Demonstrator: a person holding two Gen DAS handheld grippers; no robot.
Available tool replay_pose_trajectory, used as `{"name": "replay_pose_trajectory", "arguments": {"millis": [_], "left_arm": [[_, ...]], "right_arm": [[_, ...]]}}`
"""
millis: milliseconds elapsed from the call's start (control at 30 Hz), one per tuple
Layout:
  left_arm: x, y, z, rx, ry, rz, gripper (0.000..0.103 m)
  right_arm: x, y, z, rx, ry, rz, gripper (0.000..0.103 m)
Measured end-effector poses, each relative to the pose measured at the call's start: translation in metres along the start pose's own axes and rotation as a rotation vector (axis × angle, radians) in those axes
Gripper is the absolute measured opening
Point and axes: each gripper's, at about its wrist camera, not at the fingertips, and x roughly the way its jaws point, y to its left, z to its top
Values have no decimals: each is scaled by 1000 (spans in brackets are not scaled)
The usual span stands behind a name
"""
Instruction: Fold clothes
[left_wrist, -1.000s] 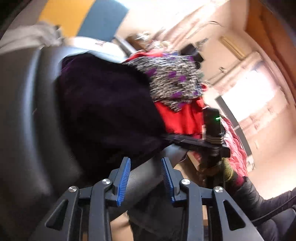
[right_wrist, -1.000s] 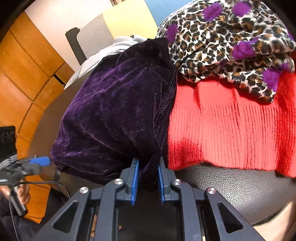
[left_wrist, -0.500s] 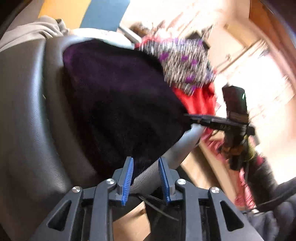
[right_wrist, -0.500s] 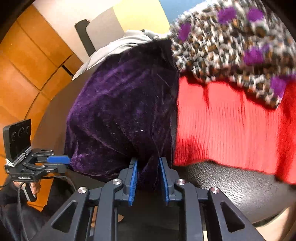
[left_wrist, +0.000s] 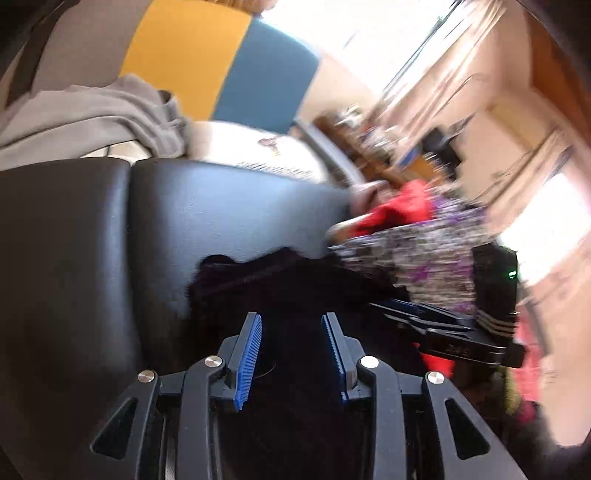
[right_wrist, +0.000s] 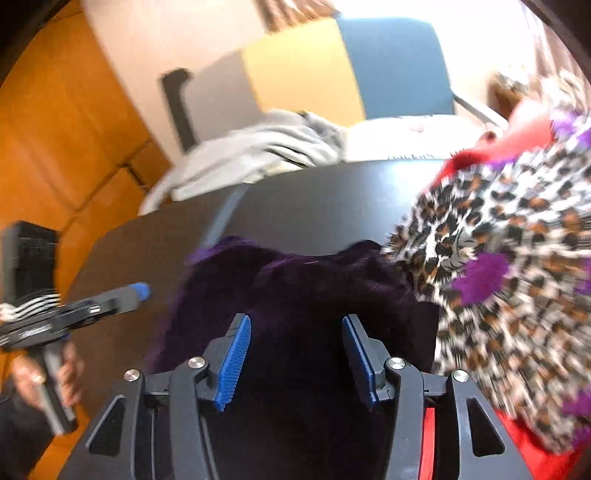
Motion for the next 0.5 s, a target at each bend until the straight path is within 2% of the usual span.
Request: {"name": "replay_pose_trajectory", "arguments": {"millis": [33,67,100,167,300,400,500], "left_arm": [[19,0,-4,8,27,24,32],[37,0,-7,15,54,49,32],[40,1,-10,20,47,48,31],[37,5,-16,2,25,34,30],[22,11,-21,-54,2,36,30],[-4,25,-27,-130,-54,30,34],[-43,56,-44,-286,-127,-36,37]], "right_arm": [[14,-9,-1,31,14,0,53],[23,-17,-5,47,0,3,53],[26,-21,-9,42,-34,11,53],[26,-20,-13,32,-56,8,53],[29,-2,-13,-37,-44,-43,56],[33,21,-15,-118,-24,-20,70],[41,43,-19,-143,-10,55,86]]}}
